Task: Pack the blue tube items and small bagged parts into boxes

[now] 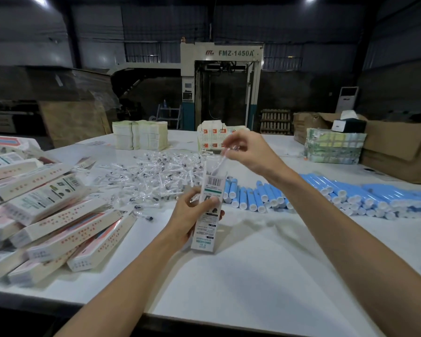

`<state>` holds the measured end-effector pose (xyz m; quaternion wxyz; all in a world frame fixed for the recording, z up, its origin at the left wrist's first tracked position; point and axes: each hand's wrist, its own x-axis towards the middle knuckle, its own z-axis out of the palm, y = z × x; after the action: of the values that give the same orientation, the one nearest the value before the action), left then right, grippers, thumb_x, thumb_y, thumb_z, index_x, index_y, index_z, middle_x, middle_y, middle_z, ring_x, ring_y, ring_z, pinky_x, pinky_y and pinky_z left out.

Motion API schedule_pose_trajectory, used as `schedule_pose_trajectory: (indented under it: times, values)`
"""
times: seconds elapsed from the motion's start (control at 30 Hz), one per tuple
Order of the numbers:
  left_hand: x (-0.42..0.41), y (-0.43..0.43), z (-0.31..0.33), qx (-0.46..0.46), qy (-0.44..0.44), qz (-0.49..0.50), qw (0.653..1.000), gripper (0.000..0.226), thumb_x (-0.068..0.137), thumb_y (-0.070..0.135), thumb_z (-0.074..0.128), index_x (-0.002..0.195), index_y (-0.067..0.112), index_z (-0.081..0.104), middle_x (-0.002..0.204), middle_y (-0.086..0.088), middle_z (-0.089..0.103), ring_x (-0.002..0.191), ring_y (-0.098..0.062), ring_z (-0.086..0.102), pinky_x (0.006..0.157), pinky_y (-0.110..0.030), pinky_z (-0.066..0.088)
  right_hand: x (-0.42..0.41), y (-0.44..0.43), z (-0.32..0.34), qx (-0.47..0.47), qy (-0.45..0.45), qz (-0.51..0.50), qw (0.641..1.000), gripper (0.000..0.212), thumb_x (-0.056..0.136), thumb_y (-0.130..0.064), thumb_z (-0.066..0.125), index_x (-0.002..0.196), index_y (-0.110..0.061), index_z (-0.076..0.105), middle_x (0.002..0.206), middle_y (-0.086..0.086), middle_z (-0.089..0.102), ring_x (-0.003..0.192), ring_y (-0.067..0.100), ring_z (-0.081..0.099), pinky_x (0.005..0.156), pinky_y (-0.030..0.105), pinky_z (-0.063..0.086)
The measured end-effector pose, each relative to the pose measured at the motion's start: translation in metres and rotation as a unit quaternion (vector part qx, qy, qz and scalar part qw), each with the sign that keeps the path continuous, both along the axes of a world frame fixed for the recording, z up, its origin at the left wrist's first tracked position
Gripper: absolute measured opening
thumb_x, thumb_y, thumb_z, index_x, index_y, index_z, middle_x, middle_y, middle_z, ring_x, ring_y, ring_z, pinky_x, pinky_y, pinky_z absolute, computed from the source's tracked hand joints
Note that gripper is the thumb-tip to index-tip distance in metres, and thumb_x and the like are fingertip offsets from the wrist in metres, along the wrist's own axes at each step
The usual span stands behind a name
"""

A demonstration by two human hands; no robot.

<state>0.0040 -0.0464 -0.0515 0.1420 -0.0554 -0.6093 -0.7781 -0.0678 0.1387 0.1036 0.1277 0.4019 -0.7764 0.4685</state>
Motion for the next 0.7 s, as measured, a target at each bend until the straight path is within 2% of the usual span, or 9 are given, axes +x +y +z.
schedule_pose_trajectory:
  times: [0.1,0.23,0.37,0.43,0.5,0.57,0.63,0.7]
  values:
    - [0.002,0.000,0.001,-0.004,-0.001,-0.002,1.000,0.058,0.077,0.034,0.099,0.123,0.017,0.068,0.118,-0.021,0.078,0.101,-0.049,0.077,0.085,-0.050,0.064,0.001,-0.010,-0.006,0.041,-0.021,0.011,0.999,0.027,0.093,-0.012,0.074,0.117,-0.019,0.062,0.115,-0.004,0.070,0.106,0.006,0.067,0.085,0.023,0.055]
    - [0.002,0.002,0.001,-0.017,0.001,-0.002,1.000,0.053,0.077,0.037,0.098,0.119,0.019,0.071,0.116,-0.021,0.079,0.099,-0.048,0.078,0.083,-0.048,0.065,0.001,-0.019,-0.017,0.028,-0.042,0.014,0.999,0.035,0.089,-0.010,0.078,0.116,-0.017,0.057,0.112,0.002,0.069,0.100,0.019,0.071,0.085,0.034,0.063]
    - [0.001,0.002,0.000,-0.014,-0.001,0.001,1.000,0.053,0.078,0.037,0.098,0.120,0.020,0.071,0.115,-0.022,0.079,0.099,-0.049,0.078,0.085,-0.051,0.066,0.001,-0.021,-0.030,0.056,0.012,0.011,0.998,0.012,0.090,-0.014,0.079,0.101,-0.010,0.075,0.096,-0.002,0.075,0.090,0.012,0.072,0.082,0.033,0.063]
    - [0.000,0.003,0.000,-0.011,0.000,0.002,1.000,0.052,0.079,0.036,0.097,0.121,0.020,0.071,0.115,-0.023,0.078,0.099,-0.050,0.078,0.085,-0.050,0.065,0.003,-0.020,-0.037,0.061,0.031,0.010,0.998,0.009,0.095,-0.017,0.074,0.099,-0.012,0.080,0.094,-0.005,0.077,0.089,0.008,0.070,0.080,0.029,0.060]
    - [0.000,0.003,0.000,-0.008,-0.001,0.004,1.000,0.052,0.080,0.036,0.097,0.123,0.022,0.071,0.117,-0.022,0.078,0.102,-0.050,0.077,0.088,-0.052,0.065,0.003,-0.018,-0.046,0.020,0.043,-0.005,0.999,0.015,0.099,-0.018,0.068,0.108,-0.014,0.080,0.105,-0.006,0.076,0.098,0.008,0.067,0.085,0.025,0.055]
    - [0.000,0.004,0.000,-0.002,-0.002,0.004,1.000,0.055,0.081,0.035,0.096,0.128,0.020,0.070,0.121,-0.020,0.078,0.104,-0.049,0.077,0.092,-0.056,0.064,0.004,-0.013,-0.059,-0.072,0.041,-0.032,0.996,0.021,0.103,-0.016,0.063,0.121,-0.017,0.073,0.116,-0.004,0.070,0.103,0.008,0.064,0.086,0.018,0.051]
    - [0.001,0.006,0.000,0.010,0.003,0.000,1.000,0.059,0.081,0.033,0.096,0.131,0.017,0.068,0.123,-0.019,0.078,0.106,-0.048,0.077,0.092,-0.056,0.064,0.006,-0.008,-0.075,-0.134,0.000,-0.042,0.990,0.026,0.105,-0.018,0.061,0.130,-0.021,0.065,0.115,-0.004,0.067,0.102,0.006,0.062,0.082,0.012,0.047]
    - [0.001,0.009,0.001,0.025,0.007,-0.009,1.000,0.056,0.084,0.030,0.094,0.131,0.014,0.068,0.123,-0.022,0.077,0.108,-0.048,0.076,0.088,-0.050,0.065,0.009,-0.004,-0.096,-0.131,-0.056,-0.026,0.989,0.031,0.104,-0.028,0.064,0.135,-0.027,0.057,0.114,-0.008,0.067,0.103,0.003,0.064,0.083,0.014,0.048]
